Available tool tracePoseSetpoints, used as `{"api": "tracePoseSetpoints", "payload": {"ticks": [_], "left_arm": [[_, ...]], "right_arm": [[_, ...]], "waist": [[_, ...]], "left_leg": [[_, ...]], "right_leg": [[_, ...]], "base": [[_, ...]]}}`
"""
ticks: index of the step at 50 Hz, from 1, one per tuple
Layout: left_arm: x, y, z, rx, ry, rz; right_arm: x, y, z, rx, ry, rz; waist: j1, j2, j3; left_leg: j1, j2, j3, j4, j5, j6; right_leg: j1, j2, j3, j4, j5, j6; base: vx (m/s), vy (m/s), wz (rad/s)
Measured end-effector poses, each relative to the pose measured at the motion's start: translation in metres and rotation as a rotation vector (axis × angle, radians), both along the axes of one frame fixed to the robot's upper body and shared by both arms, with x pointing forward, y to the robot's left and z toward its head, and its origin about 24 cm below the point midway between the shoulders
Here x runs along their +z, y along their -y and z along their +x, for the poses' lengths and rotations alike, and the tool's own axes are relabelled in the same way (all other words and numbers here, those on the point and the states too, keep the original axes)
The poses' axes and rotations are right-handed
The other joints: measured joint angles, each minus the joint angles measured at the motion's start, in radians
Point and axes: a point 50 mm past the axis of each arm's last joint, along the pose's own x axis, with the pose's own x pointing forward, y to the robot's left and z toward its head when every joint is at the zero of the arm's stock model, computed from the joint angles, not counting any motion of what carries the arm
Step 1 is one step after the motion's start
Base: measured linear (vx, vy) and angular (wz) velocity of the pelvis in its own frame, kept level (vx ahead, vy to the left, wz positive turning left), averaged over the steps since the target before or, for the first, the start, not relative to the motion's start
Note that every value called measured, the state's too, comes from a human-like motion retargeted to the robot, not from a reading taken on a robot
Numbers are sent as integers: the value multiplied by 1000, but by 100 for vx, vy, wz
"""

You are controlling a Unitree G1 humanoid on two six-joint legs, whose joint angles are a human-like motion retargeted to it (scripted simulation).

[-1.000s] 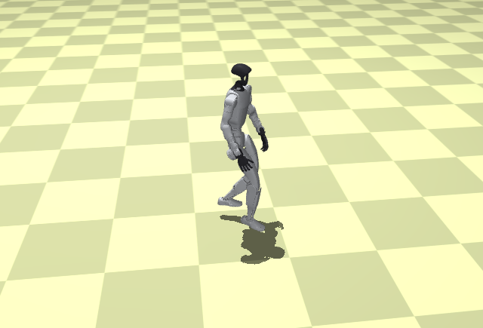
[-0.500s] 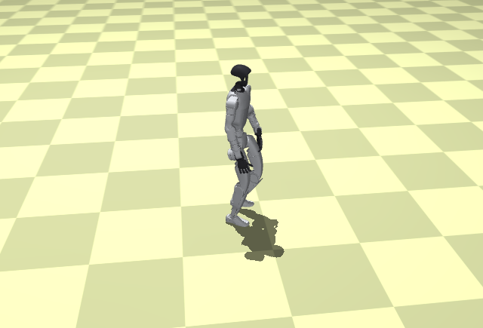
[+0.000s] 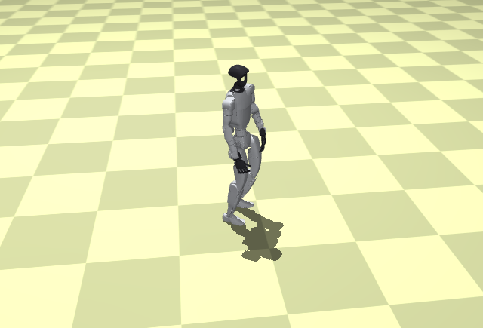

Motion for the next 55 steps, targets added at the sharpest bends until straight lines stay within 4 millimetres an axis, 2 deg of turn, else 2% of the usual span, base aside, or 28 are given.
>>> {"api": "tracePoseSetpoints", "payload": {"ticks": [22, 42, 45, 47, 52, 55], "left_arm": [[-3, -6, -9, 8, -16, 26], [-4, -25, -15, 119, -1, 74], [-1, -28, -3, 145, 41, 76], [6, -30, 16, 162, 100, 73], [24, -48, 51, 251, 233, 88], [37, -65, 68, 343, 330, 98]], "right_arm": [[6, -10, 25, 76, 65, -31], [20, -45, 67, 140, 197, 38], [22, -52, 71, 151, 211, 57], [19, -53, 66, 149, 198, 63], [6, -36, 36, 113, 110, 30], [7, -32, 36, 107, 116, 23]], "waist": [[-3, -29, 6], [-31, -65, 2], [-39, -73, 1], [-45, -79, 1], [-57, -93, 11], [-58, -97, 21]], "left_leg": [[76, -24, 71, -129, 61, 8], [50, -24, 173, -137, 83, 12], [36, -19, 193, -122, 80, 12], [23, -13, 208, -105, 74, 12], [-29, 12, 245, -17, 51, 15], [-85, 46, 262, 94, 40, 17]], "right_leg": [[3, -19, 46, -36, 21, 34], [-97, -13, 121, 22, 9, 57], [-122, -8, 134, 39, 5, 61], [-140, -4, 144, 52, 2, 64], [-184, 14, 170, 81, -4, 69], [-209, 32, 189, 94, -2, 72]], "base": [[-1, 0, -23], [-3, -3, -34], [-5, -5, -47], [-5, -6, -51], [-5, -7, -57], [-4, -8, -66]]}}
